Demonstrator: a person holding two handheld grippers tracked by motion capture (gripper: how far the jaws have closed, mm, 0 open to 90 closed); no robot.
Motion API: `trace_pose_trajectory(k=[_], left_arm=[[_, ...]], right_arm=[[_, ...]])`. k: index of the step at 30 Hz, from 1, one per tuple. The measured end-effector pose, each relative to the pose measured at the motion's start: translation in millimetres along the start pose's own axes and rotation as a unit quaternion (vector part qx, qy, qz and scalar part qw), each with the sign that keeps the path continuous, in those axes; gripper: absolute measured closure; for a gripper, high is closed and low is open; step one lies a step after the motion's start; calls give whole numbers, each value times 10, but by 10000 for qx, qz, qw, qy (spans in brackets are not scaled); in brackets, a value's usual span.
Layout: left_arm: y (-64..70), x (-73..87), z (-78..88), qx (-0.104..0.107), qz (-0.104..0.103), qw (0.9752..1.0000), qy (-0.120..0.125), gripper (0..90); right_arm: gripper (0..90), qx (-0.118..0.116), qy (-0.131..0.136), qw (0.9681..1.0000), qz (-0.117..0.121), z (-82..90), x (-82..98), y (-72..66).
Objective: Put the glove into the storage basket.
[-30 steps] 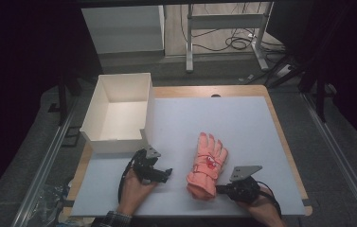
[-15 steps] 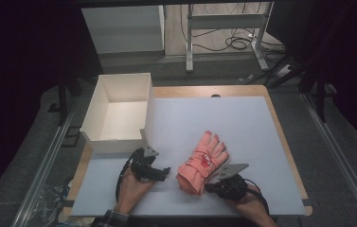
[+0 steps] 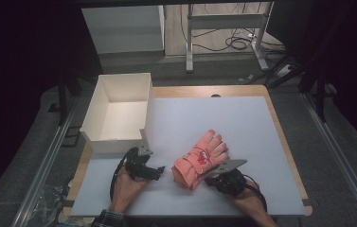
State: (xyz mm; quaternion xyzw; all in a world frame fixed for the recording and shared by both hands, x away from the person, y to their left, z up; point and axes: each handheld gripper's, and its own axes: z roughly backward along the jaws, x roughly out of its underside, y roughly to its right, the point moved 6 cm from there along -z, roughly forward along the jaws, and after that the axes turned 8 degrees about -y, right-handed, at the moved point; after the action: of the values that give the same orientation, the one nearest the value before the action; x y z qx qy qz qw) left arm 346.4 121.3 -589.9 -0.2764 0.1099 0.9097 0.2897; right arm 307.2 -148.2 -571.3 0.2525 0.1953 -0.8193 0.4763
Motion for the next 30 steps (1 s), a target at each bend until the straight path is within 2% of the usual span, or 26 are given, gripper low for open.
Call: trace_pose_trajectory(k=[2, 5, 16, 23, 30], left_arm=[[7, -4, -4, -10, -27, 10000, -3, 31], [5, -7, 1, -3, -28, 10000, -1, 33], [-34, 7, 22, -32, 0, 10000, -11, 36], [-74, 25, 52, -43, 34, 10000, -11, 37], [-79, 27, 75, -24, -30, 10000, -29, 36]], right_arm=[[891, 96, 17, 9999, -127, 26, 20, 81], [891, 35, 80, 9997, -240, 18, 16, 142], [891, -26, 80, 9998, -168, -123, -146, 116], [892, 58, 86, 9998, -183, -170, -213, 172], [893, 148, 95, 9996, -241, -179, -238, 258]])
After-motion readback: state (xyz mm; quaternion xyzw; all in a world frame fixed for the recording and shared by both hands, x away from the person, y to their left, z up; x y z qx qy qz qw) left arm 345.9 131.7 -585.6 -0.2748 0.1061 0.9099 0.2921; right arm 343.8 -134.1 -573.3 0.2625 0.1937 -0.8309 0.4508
